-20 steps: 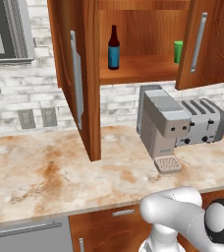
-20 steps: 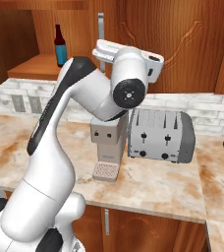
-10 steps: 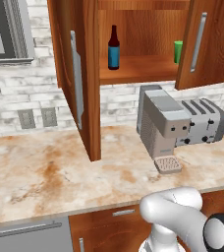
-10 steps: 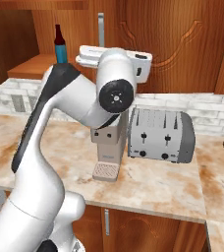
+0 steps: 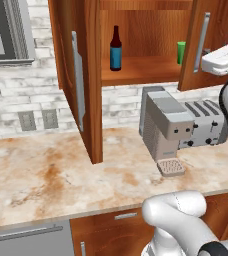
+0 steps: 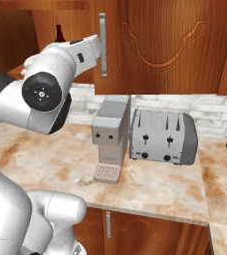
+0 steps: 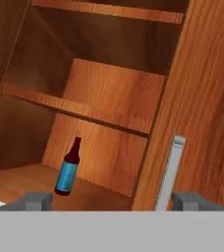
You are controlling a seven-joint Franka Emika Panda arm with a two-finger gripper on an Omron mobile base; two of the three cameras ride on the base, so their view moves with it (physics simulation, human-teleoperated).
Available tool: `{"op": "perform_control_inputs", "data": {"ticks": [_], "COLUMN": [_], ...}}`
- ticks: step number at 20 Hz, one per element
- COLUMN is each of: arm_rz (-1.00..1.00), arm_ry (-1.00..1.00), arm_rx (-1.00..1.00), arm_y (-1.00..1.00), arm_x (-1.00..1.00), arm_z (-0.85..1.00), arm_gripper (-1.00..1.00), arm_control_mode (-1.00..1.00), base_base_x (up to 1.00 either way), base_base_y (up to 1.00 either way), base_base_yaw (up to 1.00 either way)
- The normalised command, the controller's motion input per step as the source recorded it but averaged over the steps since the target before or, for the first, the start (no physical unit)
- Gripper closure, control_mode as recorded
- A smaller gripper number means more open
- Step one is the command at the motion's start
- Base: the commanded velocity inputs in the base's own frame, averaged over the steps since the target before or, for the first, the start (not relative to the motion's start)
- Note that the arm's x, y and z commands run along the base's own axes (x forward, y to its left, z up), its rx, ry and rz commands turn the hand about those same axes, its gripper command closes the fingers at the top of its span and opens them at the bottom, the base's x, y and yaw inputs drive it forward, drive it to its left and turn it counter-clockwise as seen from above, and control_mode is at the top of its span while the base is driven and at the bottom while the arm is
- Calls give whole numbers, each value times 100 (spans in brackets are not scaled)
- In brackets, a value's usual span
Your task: Open the cabinet directly in front. Then move the beer and the cup to the dining counter with the candle on it.
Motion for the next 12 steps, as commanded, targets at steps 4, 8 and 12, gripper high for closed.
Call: {"op": "perform_control_inputs", "data": {"ticks": [4, 8, 12], "arm_rz": [-12, -21, -28], "arm_ry": [-1, 6, 27], "arm_rx": [-70, -76, -59], "arm_y": [100, 100, 98], "arm_x": [0, 0, 28], "arm_z": [0, -13, -28], "arm_gripper": [-100, -100, -100], "arm_control_mode": [-100, -100, -100], "base_base_x": [0, 0, 0], "base_base_y": [0, 0, 0], "base_base_yaw": [0, 0, 0]}}
